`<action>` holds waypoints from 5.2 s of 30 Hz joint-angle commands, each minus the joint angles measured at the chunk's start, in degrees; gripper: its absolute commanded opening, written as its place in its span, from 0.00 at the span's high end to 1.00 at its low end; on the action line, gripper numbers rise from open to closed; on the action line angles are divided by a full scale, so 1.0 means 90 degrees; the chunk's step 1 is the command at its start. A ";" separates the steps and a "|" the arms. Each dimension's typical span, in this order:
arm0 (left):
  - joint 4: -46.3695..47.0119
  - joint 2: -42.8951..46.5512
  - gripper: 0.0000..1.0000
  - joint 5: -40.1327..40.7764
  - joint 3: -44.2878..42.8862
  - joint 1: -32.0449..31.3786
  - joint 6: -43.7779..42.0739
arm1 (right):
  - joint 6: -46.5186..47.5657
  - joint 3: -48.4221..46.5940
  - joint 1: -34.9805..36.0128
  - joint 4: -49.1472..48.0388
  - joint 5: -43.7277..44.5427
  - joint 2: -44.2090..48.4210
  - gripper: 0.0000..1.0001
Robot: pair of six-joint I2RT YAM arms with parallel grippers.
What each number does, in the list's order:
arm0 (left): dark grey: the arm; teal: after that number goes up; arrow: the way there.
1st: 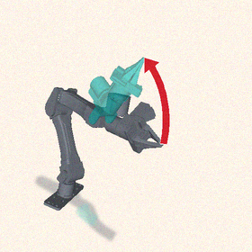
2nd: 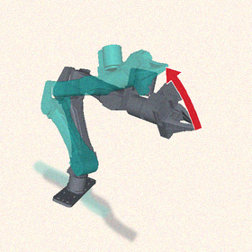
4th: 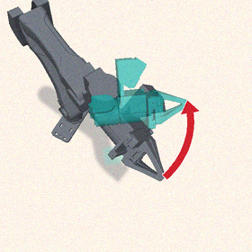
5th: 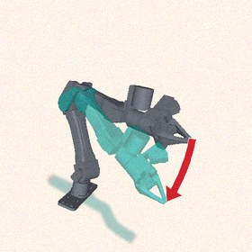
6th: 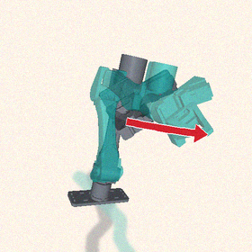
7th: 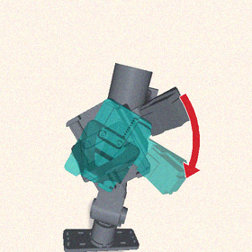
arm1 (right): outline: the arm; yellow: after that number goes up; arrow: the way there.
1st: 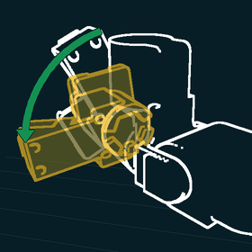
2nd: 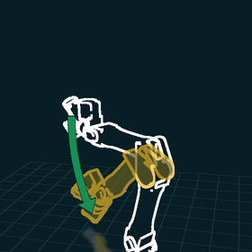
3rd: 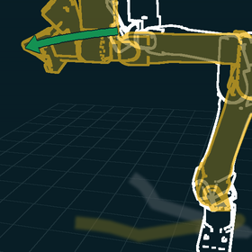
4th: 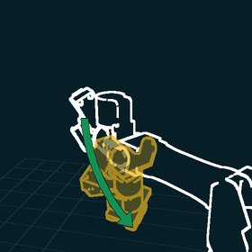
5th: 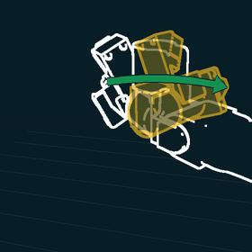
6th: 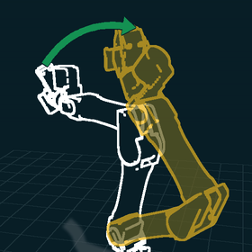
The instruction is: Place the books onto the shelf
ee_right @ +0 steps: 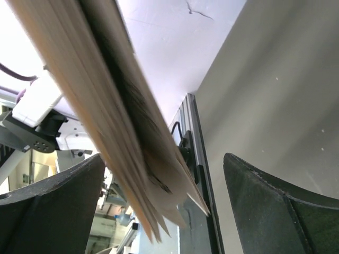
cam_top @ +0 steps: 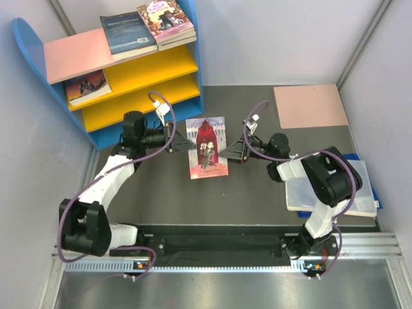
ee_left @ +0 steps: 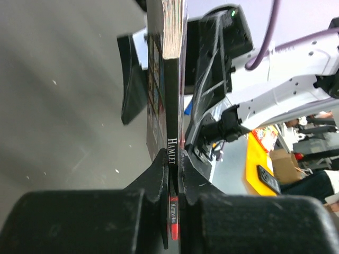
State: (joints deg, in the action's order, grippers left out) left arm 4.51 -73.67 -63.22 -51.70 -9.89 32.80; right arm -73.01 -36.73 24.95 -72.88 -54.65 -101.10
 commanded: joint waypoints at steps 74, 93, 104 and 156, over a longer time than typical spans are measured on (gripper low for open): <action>-0.0948 0.1252 1.00 0.1096 0.0228 -0.0522 -0.0430 | -0.0793 -0.3449 0.0070 -0.1638 -0.0588 -0.0749 0.55; -0.3918 -0.0348 1.00 0.2796 -0.5912 -0.0308 -0.1242 | 0.1537 -0.1164 -0.0223 0.0404 -0.0451 0.0910 0.00; -0.0553 -0.2241 1.00 0.1157 -0.7164 0.1343 0.3120 | 0.5739 -0.1349 0.0128 0.6426 0.1687 0.2541 0.00; 0.0104 -0.5105 1.00 0.1273 -0.9685 0.1226 0.5897 | 0.5427 0.0038 0.0226 0.5979 0.2010 0.3079 0.00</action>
State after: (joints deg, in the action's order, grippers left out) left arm 2.50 -122.76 -49.15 -139.04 0.73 85.86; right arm -23.88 -36.25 25.91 -15.49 -36.27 -74.50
